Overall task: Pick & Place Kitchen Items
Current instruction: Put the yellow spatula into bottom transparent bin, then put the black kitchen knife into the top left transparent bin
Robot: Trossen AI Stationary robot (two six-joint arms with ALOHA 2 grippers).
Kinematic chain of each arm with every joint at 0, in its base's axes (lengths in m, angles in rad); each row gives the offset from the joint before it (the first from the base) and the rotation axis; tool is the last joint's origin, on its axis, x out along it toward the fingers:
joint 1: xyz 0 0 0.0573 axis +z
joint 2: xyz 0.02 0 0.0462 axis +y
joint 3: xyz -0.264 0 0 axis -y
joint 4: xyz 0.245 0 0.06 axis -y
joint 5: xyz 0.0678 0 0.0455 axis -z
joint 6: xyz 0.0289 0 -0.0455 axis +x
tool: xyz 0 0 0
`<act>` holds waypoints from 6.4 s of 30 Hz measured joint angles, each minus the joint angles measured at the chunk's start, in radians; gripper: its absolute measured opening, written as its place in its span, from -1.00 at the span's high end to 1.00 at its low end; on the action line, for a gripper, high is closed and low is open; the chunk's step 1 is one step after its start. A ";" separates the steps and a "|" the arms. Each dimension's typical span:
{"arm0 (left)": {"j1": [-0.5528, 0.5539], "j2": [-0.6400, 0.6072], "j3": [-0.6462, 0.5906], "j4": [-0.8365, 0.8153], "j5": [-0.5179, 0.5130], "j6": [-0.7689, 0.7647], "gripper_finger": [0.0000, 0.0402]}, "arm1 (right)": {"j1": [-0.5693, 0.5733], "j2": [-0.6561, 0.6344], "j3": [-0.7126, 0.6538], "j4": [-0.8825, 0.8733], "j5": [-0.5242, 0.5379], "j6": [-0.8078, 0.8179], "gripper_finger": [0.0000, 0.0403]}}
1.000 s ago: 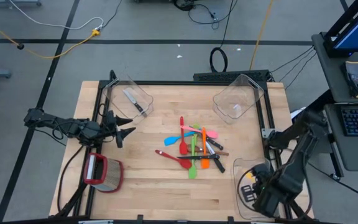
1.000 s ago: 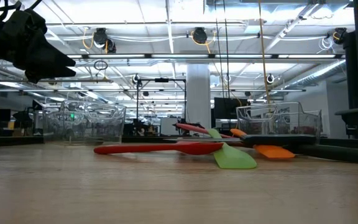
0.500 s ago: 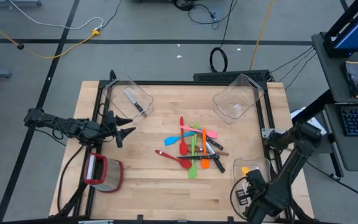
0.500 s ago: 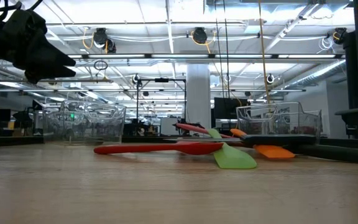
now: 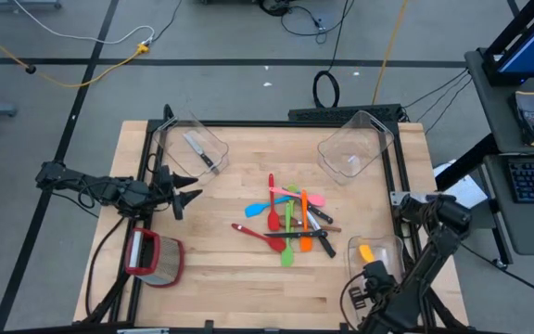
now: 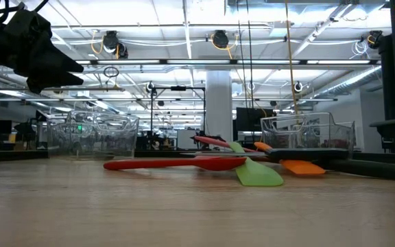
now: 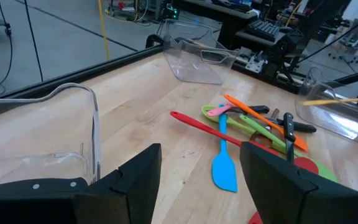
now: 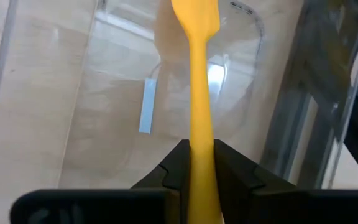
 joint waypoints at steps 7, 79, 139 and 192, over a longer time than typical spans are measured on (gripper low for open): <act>0.000 0.000 0.000 0.004 0.000 -0.004 -0.11 | 0.006 0.024 0.000 0.001 0.024 0.000 0.77; 0.000 0.000 0.000 0.093 0.106 0.061 -0.11 | -0.237 -0.578 -0.001 0.595 0.789 -1.199 1.00; 0.000 0.000 0.000 0.133 0.104 0.016 -0.11 | -0.709 -0.378 -0.329 0.936 0.158 -2.131 0.65; 0.000 0.000 0.000 0.130 0.104 0.045 -0.11 | -0.722 -0.127 -0.328 0.701 0.160 -2.095 -0.04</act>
